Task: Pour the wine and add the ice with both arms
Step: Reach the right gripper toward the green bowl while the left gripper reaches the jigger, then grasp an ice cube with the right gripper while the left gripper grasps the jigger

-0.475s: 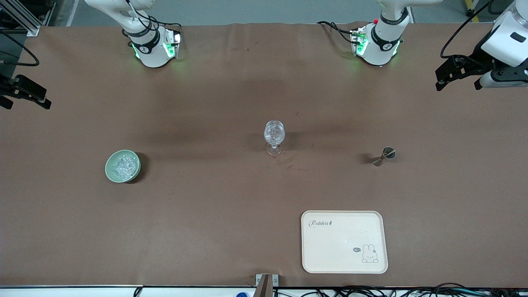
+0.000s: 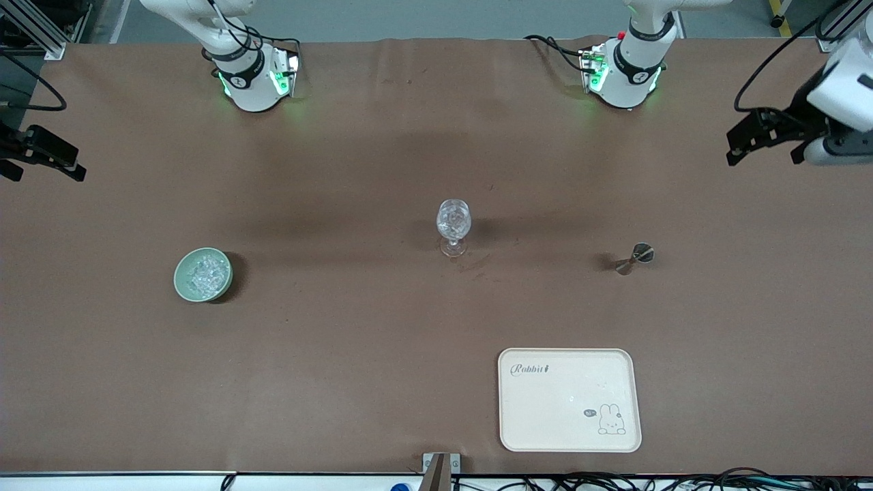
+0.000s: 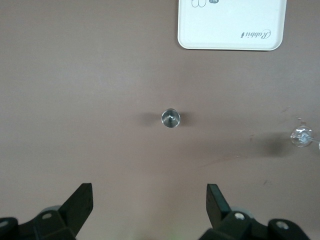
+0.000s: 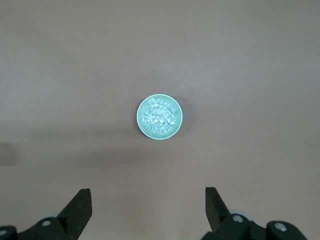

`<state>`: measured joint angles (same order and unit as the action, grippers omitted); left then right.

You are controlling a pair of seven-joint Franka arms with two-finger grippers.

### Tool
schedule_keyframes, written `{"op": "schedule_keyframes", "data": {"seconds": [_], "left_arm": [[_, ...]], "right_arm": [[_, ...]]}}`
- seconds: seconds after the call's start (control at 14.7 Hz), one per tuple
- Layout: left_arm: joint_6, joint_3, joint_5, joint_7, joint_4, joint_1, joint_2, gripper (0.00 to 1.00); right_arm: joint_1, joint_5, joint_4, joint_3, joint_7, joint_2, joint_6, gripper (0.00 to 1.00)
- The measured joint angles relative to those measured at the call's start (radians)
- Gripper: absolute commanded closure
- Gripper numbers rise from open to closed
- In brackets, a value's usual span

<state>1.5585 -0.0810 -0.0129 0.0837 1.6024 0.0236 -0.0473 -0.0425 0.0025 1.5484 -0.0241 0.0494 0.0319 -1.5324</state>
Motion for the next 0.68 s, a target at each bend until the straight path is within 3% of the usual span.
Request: {"op": "schedule_keyframes", "data": {"seconds": [0.2,0.34,0.68], "left_arm": [[0.004,0.022,0.0,-0.034,-0.032,-0.011,0.106,0.0],[0.007,0.023,0.001,0.042,-0.037,-0.027,0.165,0.01],[0.021,0.025,0.116,0.143,-0.043,-0.141,0.284,0.02]], "right_arm": [[-0.001,0.0,0.025,0.0,0.0,0.0,-0.026,0.0],[-0.001,0.0,0.07,0.0,0.0,-0.001,-0.082,0.0],[-0.013,0.0,0.296,-0.001,0.0,-0.025,-0.345,0.01]]}}
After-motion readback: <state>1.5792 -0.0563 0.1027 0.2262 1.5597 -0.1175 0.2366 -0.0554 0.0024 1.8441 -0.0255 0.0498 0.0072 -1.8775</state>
